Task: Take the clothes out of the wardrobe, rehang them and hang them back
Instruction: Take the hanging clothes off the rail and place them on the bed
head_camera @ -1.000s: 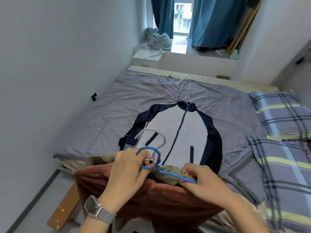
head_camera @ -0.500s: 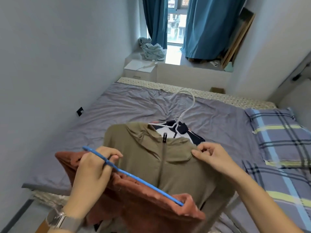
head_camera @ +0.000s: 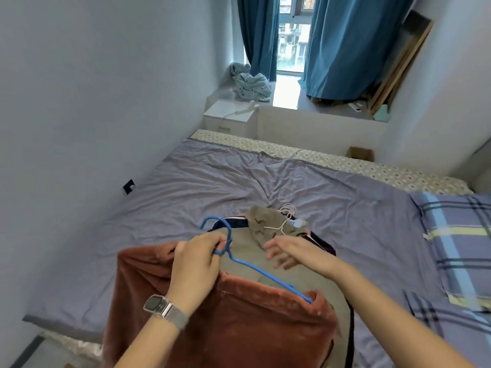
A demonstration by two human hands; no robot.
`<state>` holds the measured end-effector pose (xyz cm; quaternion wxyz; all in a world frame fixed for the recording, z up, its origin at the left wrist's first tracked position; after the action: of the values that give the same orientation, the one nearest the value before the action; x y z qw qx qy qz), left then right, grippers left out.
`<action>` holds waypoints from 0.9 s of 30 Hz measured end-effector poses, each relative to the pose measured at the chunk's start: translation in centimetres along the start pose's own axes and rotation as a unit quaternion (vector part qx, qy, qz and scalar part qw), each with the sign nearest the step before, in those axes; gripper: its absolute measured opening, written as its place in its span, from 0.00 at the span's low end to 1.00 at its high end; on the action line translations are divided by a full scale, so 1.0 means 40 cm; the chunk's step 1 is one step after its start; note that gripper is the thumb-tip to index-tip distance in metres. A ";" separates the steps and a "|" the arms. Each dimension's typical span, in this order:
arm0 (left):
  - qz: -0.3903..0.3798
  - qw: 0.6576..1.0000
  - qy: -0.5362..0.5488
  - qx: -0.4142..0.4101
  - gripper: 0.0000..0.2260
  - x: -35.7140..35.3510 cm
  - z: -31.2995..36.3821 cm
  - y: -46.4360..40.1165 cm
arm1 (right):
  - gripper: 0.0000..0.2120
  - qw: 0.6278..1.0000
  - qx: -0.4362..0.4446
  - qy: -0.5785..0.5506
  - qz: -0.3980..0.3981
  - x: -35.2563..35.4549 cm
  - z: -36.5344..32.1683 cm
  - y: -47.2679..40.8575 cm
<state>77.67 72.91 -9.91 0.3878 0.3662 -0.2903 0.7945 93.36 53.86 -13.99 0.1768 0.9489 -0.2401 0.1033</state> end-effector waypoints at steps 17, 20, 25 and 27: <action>0.019 0.995 -0.086 -0.039 0.17 -0.078 0.042 -0.241 | 0.10 0.849 -0.128 0.474 0.196 0.312 0.161 -0.157; -0.083 0.988 -0.124 0.035 0.19 -0.132 -0.049 -0.178 | 0.21 0.821 -0.280 0.465 0.177 0.247 0.279 -0.194; -0.133 0.975 -0.138 0.115 0.15 -0.142 -0.165 -0.088 | 0.27 0.924 -0.132 0.325 0.151 -0.027 0.274 -0.197; -0.142 0.969 -0.141 0.141 0.15 -0.135 -0.188 -0.056 | 0.26 0.955 -0.101 0.227 0.161 -0.119 0.259 -0.146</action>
<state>79.17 77.54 -18.10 0.3963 0.5633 -0.1719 0.7043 93.28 56.67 -26.49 0.3023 0.8262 -0.3528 0.3187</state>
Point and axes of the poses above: each hand's wrist, its own y-axis away from the middle knuckle, its own x-axis out of the back of the hand, z = x × y, the point moved 1 cm from there along -y, towards the middle knuckle, and after that the axes turned 8 degrees about x, right-handed, at the moved point
